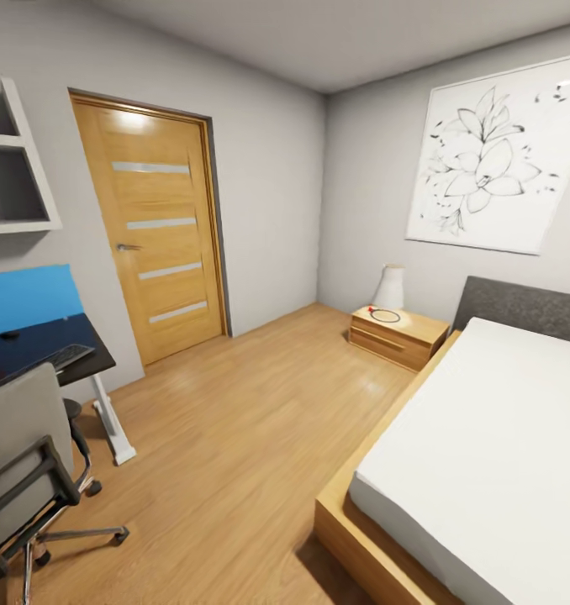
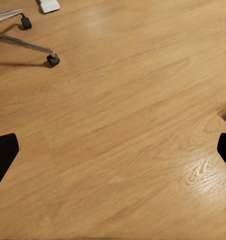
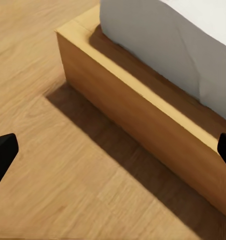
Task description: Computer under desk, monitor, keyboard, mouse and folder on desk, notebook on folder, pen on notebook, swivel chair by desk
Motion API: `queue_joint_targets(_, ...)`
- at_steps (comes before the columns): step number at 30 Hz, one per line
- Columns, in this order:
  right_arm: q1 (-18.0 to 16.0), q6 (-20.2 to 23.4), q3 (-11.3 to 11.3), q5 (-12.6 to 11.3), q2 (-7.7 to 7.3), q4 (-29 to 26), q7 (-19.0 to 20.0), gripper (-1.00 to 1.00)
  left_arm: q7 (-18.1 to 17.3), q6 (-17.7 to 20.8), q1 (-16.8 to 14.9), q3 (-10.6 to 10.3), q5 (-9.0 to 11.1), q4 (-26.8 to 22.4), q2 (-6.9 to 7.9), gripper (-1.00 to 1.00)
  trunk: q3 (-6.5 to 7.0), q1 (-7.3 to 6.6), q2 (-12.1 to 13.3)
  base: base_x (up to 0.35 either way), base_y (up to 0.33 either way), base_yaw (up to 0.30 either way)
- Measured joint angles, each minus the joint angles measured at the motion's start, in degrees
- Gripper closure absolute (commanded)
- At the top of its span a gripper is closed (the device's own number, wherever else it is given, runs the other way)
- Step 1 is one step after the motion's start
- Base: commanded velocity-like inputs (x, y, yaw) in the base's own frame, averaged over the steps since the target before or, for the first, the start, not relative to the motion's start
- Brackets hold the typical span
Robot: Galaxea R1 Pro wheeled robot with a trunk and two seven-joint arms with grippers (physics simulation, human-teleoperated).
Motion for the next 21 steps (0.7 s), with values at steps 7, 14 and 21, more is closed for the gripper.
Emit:
queue_joint_targets(7,0.0,-1.1,0.0,0.8,0.0,0.5,0.0,-1.0,0.2,0.3,0.0,0.1,0.1,0.1,0.05,-1.0,-0.29,0.0,0.0,0.0,0.0,0.265)
queue_joint_targets(14,0.0,-3.2,0.0,0.8,0.0,0.8,0.1,-1.0,0.5,0.0,0.0,0.3,0.2,0.1,0.11,-1.0,-0.62,0.0,0.0,0.0,0.0,0.257)
queue_joint_targets(21,0.0,-3.7,0.0,0.8,0.0,0.9,0.1,-1.0,0.6,-0.2,0.0,0.4,0.2,0.0,0.05,-1.0,-0.95,0.0,0.0,0.0,0.0,0.255)
